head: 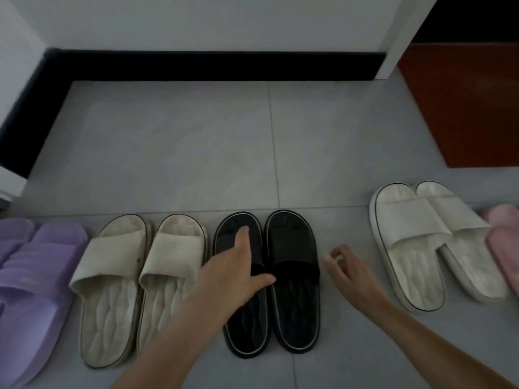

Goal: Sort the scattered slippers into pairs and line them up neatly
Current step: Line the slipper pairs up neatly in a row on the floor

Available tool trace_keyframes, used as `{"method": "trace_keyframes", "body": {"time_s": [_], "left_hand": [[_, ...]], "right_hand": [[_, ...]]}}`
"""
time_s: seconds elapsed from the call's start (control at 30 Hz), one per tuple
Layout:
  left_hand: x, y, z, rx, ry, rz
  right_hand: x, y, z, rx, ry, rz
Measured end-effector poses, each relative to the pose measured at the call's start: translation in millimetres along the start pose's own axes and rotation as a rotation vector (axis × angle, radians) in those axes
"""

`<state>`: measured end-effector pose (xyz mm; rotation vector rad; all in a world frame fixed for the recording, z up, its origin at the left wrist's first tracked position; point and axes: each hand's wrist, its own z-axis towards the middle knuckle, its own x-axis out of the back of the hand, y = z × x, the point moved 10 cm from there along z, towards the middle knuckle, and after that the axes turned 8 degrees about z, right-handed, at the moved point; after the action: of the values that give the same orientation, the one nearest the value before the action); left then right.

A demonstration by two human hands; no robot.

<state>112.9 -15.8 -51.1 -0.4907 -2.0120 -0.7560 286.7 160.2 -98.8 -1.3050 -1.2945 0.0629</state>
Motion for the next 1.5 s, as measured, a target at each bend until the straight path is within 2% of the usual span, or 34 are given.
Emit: {"method": "trace_keyframes", "body": {"time_s": [0.1, 0.23, 0.33, 0.4, 0.47, 0.53, 0.6, 0.67, 0.73, 0.9, 1.2, 1.5], "left_hand": [[3, 44, -17, -0.110, 0.039, -0.186], [-24, 95, -20, -0.164, 0.041, -0.384], [-59, 146, -7, -0.202, -0.040, -0.411], [-81, 175, 6, -0.196, -0.087, -0.380], [-95, 204, 18, -0.210, -0.094, -0.337], [-102, 239, 27, -0.292, -0.035, -0.251], [-113, 278, 29, -0.455, 0.006, -0.094], [-133, 306, 27, -0.593, -0.009, 0.108], [-149, 309, 27, -0.611, -0.014, 0.248], [-151, 284, 13, -0.505, -0.005, 0.299], [-149, 194, -35, -0.305, -0.084, 0.191], [-153, 185, -40, -0.267, -0.086, 0.229]], "right_hand": [[50, 1, 6, 0.032, 0.223, 0.015], [119, 33, 17, -0.059, 0.549, 0.122], [177, 73, -6, -0.109, 0.890, 0.293], [208, 109, -28, -0.193, 1.033, 0.252], [227, 150, -37, -0.359, 0.978, 0.105], [227, 190, -33, -0.541, 0.749, -0.026], [218, 210, -26, -0.585, 0.552, -0.119], [214, 215, -22, -0.591, 0.493, -0.130], [206, 214, -20, -0.593, 0.463, -0.115], [169, 197, -42, -0.571, 0.466, -0.049], [103, 149, -69, -0.388, 0.440, -0.105], [101, 146, -68, -0.366, 0.466, -0.089]]}}
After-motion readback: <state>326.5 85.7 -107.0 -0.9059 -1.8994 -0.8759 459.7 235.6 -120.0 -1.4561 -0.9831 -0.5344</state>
